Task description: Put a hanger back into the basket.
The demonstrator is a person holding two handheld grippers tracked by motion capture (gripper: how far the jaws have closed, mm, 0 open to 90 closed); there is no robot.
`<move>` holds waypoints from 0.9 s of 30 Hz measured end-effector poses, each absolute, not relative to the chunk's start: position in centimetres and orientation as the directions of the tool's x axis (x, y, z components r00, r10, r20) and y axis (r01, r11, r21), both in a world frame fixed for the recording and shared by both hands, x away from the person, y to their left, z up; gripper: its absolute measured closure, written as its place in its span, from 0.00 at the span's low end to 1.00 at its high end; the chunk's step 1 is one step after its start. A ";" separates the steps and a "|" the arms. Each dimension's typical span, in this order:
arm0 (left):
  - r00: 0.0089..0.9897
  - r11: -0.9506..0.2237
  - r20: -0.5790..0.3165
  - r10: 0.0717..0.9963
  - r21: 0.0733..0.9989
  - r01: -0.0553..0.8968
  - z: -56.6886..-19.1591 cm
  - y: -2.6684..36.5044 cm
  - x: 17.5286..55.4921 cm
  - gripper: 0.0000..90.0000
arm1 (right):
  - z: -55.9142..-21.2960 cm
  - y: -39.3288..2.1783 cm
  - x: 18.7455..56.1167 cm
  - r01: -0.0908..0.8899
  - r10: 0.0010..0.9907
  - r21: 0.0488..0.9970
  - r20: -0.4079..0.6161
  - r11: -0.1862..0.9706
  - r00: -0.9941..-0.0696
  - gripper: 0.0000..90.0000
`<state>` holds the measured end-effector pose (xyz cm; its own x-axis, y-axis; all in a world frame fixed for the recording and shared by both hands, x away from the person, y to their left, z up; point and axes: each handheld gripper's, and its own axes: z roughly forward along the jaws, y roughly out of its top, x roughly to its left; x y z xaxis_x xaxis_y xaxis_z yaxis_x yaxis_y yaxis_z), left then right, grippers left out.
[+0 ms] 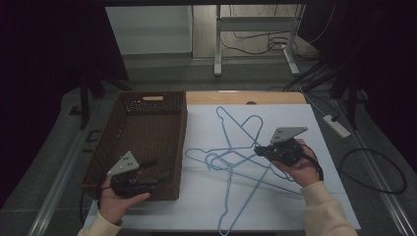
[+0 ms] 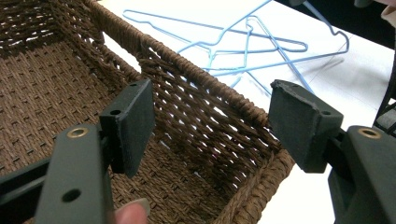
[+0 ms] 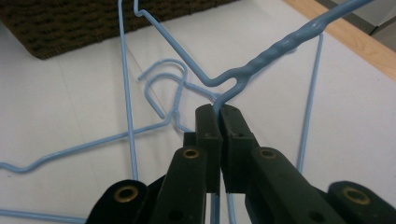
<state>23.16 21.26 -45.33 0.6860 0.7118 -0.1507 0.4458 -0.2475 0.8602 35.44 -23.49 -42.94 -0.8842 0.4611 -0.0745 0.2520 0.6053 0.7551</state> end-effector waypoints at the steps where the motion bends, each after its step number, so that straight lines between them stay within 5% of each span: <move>1: 0.686 -0.247 -0.152 0.711 0.860 0.446 -45.3 21.2 23.2 0.35 | -42.9 -23.5 35.3 0.251 0.461 0.759 -0.072 0.600 -0.884 0.97; 27: 0.697 -0.241 -0.148 0.702 0.871 0.428 -43.9 20.0 23.5 0.36 | -40.6 -25.3 33.8 0.217 0.451 0.812 -0.063 0.542 -0.890 0.97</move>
